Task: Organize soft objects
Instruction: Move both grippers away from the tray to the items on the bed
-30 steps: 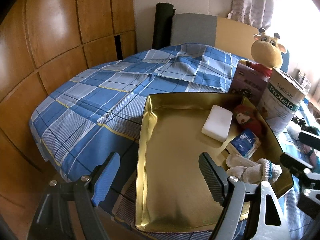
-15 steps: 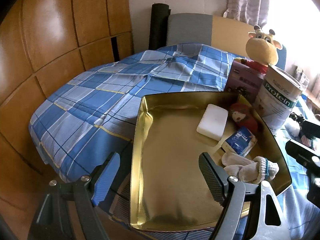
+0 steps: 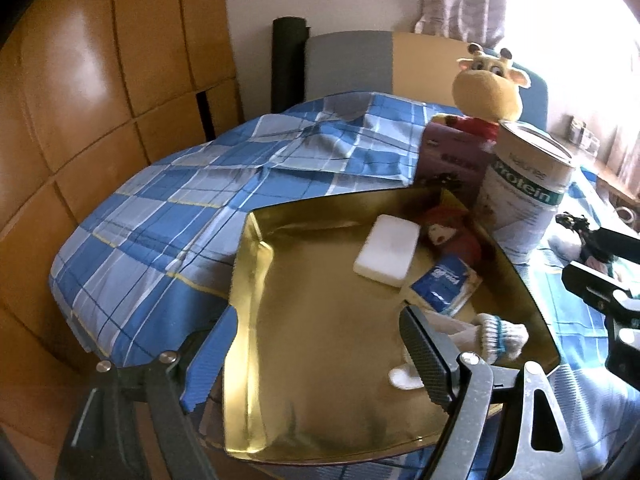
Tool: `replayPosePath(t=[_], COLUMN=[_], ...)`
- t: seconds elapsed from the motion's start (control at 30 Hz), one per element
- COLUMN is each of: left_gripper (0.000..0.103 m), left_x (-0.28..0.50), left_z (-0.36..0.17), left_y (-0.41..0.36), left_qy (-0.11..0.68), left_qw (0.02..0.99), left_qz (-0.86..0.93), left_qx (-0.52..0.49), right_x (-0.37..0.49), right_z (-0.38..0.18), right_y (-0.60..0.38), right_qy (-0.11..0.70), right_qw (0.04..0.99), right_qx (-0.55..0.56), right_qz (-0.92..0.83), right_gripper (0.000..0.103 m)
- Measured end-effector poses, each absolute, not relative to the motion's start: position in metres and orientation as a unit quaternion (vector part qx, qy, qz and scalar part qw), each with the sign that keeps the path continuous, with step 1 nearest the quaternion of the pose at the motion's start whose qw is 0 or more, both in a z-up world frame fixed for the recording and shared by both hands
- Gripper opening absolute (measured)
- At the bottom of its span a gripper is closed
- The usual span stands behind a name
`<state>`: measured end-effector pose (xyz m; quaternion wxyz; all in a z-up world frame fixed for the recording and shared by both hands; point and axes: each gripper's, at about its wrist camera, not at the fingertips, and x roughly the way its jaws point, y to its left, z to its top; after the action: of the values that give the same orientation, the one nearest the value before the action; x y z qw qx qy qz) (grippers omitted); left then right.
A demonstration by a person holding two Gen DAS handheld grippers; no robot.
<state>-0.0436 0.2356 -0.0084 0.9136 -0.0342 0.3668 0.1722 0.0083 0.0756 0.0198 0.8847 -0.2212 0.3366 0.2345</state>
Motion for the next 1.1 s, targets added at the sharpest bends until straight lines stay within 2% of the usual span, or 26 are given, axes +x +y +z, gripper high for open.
replayPosePath(t=[1.1], left_gripper=[0.084], left_x=[0.018], left_z=[0.012], left_y=[0.076], left_qy=[0.357], left_qw=[0.932], left_qz=[-0.006], left_qx=[0.065], right_x=[0.057], right_z=[0.035], right_y=[-0.09], right_qy=[0.344], right_qw=[0.919], right_qx=[-0.172], right_qz=[0.082], right_gripper=[0.059])
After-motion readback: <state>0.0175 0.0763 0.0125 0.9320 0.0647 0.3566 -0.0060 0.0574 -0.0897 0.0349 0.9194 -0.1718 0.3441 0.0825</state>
